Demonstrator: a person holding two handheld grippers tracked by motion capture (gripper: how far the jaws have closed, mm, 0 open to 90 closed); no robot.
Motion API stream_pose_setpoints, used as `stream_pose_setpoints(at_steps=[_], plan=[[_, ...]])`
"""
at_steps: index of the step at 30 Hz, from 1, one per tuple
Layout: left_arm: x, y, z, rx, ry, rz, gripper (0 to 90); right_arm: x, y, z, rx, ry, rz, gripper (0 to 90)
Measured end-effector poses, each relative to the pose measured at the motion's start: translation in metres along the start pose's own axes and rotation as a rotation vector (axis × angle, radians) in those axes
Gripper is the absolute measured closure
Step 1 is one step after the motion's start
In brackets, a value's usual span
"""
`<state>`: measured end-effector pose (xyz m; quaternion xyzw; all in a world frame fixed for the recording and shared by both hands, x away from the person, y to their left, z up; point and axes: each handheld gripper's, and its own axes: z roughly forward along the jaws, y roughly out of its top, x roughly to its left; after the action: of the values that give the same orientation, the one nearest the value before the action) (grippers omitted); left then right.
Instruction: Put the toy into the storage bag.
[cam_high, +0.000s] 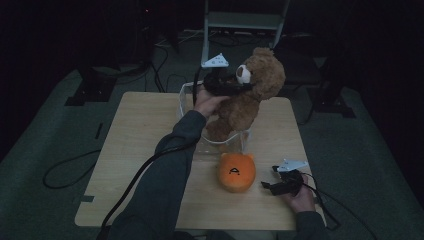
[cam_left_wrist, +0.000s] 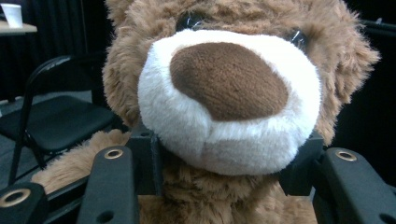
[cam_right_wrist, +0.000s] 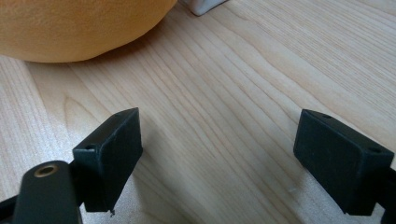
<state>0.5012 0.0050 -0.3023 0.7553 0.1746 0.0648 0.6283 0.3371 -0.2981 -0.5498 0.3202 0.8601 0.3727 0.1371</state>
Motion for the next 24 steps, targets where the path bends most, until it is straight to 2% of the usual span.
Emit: stream_pose_setpoints(at_steps=[24], plan=[[0.002,-0.010,0.011,0.068,-0.023,-0.020,44.0,0.000,0.000,0.000,0.000,0.000,0.001,14.6]])
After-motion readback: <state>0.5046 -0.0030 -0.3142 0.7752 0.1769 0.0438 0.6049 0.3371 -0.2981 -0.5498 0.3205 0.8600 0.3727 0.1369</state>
